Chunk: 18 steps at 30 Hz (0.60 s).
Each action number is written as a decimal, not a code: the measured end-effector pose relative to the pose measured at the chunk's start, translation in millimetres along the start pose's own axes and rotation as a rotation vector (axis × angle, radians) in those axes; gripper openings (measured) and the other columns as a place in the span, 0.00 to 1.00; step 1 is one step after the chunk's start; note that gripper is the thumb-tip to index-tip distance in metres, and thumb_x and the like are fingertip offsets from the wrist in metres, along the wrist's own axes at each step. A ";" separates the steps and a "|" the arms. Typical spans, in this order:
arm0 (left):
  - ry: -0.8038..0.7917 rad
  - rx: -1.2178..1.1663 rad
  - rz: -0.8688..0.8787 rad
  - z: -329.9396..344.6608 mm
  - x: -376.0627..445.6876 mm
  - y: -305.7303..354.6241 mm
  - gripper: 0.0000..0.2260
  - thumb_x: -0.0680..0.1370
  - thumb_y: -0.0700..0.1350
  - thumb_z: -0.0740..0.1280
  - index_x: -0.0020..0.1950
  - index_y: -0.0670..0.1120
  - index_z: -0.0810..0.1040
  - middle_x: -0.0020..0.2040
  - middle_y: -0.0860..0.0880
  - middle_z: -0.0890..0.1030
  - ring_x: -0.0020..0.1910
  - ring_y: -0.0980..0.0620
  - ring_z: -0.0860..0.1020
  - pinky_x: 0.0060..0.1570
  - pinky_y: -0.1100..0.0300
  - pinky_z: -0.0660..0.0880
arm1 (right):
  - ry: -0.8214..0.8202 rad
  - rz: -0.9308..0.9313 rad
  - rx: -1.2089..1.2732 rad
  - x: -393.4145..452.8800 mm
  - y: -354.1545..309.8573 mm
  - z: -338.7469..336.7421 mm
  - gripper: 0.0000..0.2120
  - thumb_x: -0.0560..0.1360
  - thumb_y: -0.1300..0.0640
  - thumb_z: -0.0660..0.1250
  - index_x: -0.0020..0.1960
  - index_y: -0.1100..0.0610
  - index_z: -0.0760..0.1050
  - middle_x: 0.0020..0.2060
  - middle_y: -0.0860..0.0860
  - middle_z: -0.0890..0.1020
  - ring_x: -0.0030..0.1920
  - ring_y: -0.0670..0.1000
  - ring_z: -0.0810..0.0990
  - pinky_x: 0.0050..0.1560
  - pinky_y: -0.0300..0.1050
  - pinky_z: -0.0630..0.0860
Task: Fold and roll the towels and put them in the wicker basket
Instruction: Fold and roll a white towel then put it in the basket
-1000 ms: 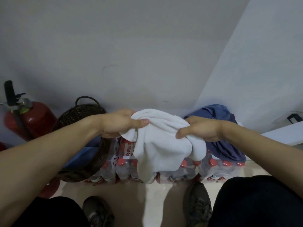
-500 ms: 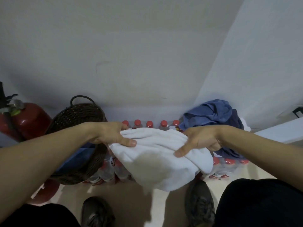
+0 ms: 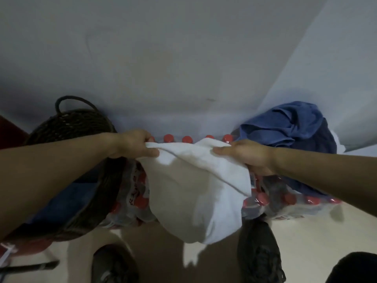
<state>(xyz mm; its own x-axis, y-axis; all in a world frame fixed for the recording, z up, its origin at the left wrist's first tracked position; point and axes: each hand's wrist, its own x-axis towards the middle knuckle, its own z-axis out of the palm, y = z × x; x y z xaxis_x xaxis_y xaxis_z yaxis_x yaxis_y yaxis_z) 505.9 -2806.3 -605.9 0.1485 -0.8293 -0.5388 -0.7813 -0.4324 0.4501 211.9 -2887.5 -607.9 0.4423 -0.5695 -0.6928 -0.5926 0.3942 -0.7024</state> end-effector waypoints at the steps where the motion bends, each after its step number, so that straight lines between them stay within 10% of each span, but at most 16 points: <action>1: 0.040 0.047 -0.006 -0.8 6.8 0.8 0.11 0.74 0.49 0.73 0.48 0.43 0.78 0.47 0.45 0.80 0.44 0.47 0.78 0.41 0.57 0.75 | 0.100 -0.043 -0.028 9.8 -0.2 -2.6 0.20 0.74 0.49 0.73 0.59 0.61 0.77 0.47 0.55 0.86 0.45 0.55 0.86 0.48 0.48 0.83; 8: 0.193 -0.517 -0.189 16.3 42.7 -12.9 0.07 0.74 0.38 0.73 0.43 0.38 0.76 0.40 0.40 0.77 0.36 0.44 0.76 0.29 0.58 0.80 | 0.404 -0.156 -0.026 43.4 9.6 -19.5 0.19 0.65 0.58 0.81 0.51 0.58 0.76 0.45 0.53 0.83 0.42 0.53 0.83 0.35 0.43 0.78; 11: 0.254 -0.700 -0.305 25.2 50.6 -21.5 0.09 0.79 0.39 0.67 0.39 0.40 0.74 0.41 0.38 0.76 0.39 0.42 0.76 0.48 0.43 0.80 | 0.443 -0.136 0.117 54.0 10.6 -26.0 0.18 0.67 0.56 0.80 0.52 0.60 0.76 0.46 0.55 0.83 0.45 0.56 0.83 0.39 0.46 0.80; 18: 0.518 -0.262 -0.175 30.7 60.7 -20.9 0.13 0.79 0.42 0.66 0.35 0.39 0.74 0.36 0.42 0.75 0.38 0.46 0.73 0.41 0.60 0.67 | 0.658 -0.340 -0.414 59.0 18.5 -39.3 0.06 0.72 0.64 0.70 0.47 0.55 0.78 0.37 0.52 0.80 0.36 0.50 0.77 0.32 0.35 0.70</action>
<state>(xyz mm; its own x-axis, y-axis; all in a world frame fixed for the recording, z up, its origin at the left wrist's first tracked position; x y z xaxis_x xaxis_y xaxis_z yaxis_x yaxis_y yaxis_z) 512.7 -2836.8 -669.9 0.5881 -0.7743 -0.2336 -0.5531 -0.5958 0.5823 200.6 -2942.1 -655.4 0.2357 -0.9633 -0.1286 -0.7537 -0.0976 -0.6500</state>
